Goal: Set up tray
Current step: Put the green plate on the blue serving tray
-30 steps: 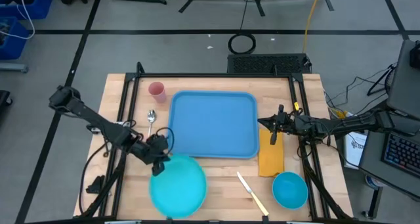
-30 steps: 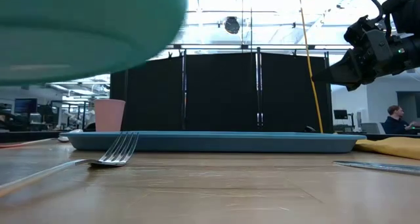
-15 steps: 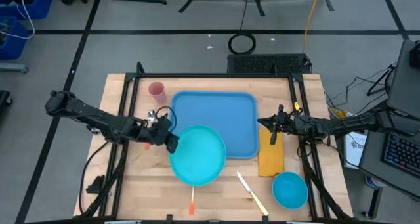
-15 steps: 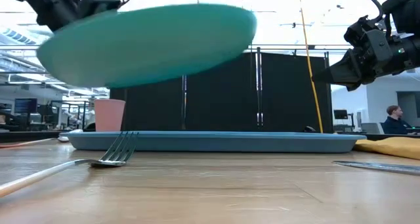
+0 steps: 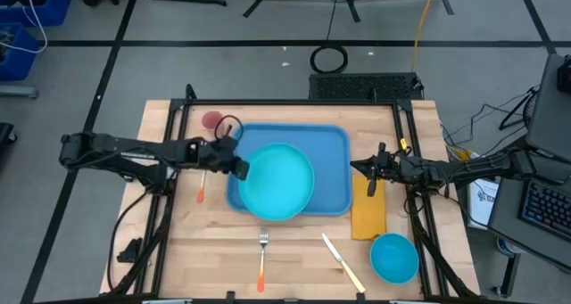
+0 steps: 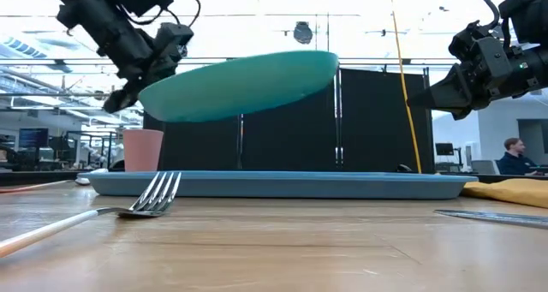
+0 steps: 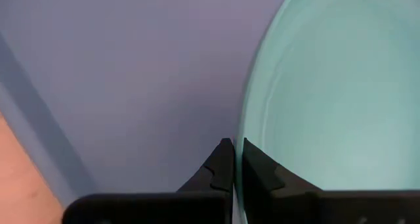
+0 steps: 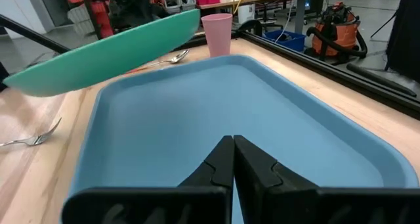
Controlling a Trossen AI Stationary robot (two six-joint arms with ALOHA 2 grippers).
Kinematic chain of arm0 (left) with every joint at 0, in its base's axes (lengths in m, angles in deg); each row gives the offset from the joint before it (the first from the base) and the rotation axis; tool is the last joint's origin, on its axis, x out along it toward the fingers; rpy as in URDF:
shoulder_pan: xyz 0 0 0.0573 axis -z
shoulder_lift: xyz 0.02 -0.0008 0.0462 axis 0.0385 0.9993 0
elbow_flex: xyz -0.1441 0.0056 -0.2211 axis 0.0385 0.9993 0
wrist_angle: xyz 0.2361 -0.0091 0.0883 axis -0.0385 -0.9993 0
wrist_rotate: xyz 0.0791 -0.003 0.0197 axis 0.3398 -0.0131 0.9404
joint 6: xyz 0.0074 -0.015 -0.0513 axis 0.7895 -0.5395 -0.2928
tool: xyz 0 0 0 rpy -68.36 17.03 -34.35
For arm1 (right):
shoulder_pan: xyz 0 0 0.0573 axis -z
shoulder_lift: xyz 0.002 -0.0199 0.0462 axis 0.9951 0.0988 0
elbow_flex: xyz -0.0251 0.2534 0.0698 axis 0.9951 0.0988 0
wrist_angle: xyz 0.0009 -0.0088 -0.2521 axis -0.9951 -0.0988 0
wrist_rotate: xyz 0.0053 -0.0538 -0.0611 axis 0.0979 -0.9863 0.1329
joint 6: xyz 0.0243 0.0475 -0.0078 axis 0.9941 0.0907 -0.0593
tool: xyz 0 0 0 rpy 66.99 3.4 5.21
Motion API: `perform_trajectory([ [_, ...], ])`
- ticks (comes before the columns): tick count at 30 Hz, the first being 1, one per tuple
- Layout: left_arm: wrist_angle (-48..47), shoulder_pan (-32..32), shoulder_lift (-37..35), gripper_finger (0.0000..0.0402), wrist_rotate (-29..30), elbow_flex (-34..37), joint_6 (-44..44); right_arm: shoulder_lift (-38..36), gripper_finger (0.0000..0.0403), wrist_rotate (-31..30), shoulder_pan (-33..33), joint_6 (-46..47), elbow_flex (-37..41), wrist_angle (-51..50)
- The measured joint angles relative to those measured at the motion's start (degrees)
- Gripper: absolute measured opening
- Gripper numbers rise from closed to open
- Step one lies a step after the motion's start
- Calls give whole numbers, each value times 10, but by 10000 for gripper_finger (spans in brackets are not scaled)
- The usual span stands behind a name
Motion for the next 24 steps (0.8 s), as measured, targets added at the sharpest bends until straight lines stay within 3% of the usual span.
perform_trajectory([
  [4,2,-41,36,6,-45,0,10,0,0,0,0,-2,0,0],
  [15,84,-129,136,8,-96,0,24,0,0,-2,0,-22,0,1],
  [24,84,-139,194,6,-106,-36,33,0,0,-2,0,-22,0,2],
])
